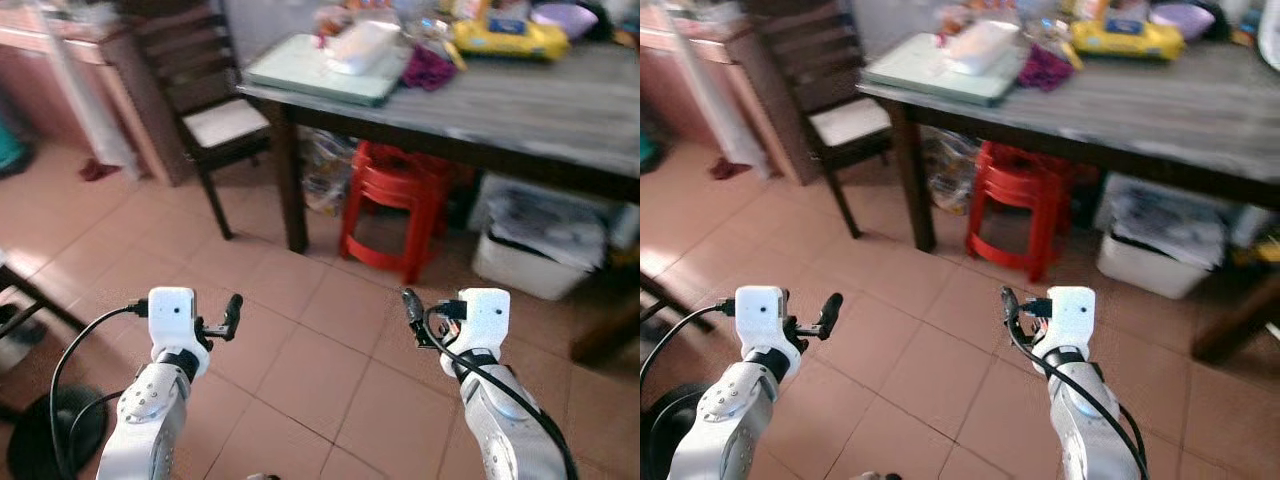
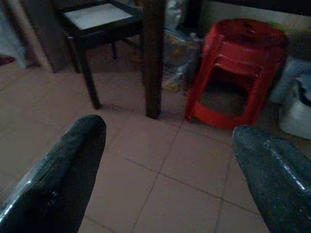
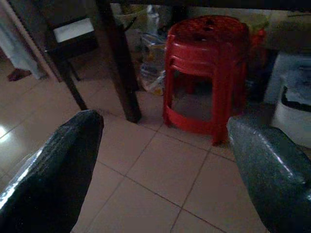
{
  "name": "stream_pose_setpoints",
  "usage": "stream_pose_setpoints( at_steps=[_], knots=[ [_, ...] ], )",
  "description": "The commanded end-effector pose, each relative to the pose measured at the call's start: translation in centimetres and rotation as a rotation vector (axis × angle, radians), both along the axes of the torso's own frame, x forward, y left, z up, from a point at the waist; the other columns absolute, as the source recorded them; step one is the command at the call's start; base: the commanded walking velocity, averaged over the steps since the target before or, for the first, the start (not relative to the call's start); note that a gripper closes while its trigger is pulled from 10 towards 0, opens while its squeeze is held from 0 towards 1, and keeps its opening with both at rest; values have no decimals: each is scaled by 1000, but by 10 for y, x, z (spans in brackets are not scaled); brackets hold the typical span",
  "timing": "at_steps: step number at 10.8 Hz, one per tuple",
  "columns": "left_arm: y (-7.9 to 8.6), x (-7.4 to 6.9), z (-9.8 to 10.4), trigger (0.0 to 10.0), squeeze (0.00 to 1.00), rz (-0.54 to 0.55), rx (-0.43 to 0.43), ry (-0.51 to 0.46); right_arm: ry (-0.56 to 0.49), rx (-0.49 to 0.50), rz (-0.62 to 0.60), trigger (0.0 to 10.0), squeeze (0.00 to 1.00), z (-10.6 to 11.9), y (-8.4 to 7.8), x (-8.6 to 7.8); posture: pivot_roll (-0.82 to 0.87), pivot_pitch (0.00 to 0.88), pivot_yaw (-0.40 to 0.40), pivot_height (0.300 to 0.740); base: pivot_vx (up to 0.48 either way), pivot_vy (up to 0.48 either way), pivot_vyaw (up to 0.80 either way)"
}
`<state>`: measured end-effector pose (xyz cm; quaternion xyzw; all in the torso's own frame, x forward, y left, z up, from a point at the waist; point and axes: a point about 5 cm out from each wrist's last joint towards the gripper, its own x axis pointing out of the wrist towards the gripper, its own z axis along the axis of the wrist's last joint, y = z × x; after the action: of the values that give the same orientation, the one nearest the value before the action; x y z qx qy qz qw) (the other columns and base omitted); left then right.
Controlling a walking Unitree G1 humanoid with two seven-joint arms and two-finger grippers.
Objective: Setting the table
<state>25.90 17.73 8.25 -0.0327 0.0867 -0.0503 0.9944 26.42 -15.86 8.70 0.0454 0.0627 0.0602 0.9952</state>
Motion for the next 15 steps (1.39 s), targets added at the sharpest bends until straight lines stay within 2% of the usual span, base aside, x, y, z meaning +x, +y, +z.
stream_pose_setpoints(
  at_steps=[1, 3, 5, 7, 10, 12, 15],
  knots=[
    [1, -2, 0, 10000, 0, -2, -6, -3, 13, -2, -1, 10000, 0, -1, 1, 0, -34, 122, 51, 740, 0, -307, -800],
    [0, -4, -1, 10000, 0, -10, -11, 4, 15, 0, 2, 10000, 0, -2, 2, -2, -33, 124, 47, 740, 0, -328, -800],
    [0, -4, 1, 10000, 0, -5, -27, -4, -15, -18, 8, 10000, 0, 3, 2, 0, -29, 126, 44, 740, 0, -240, -259],
    [-6, 0, 23, 10000, 0, -17, -47, -105, -150, -100, -4, 10000, 0, 27, 3, 3, -26, 128, 39, 740, 0, 0, 0],
    [-6, -3, 39, 10000, 0, 12, -41, -217, -243, -169, -30, 10000, 0, 45, 1, 2, -34, 132, 29, 740, 0, -306, 0],
    [1, -12, 34, 10000, 0, 80, -25, -249, -222, -182, -70, 10000, 0, 39, -6, -7, -40, 136, 27, 740, 0, 0, 0],
    [2, -17, 25, 10000, 0, 94, -53, -286, -164, -145, -100, 10000, 0, 28, -9, -9, -38, 134, 25, 740, 0, 0, 0]
  ],
)
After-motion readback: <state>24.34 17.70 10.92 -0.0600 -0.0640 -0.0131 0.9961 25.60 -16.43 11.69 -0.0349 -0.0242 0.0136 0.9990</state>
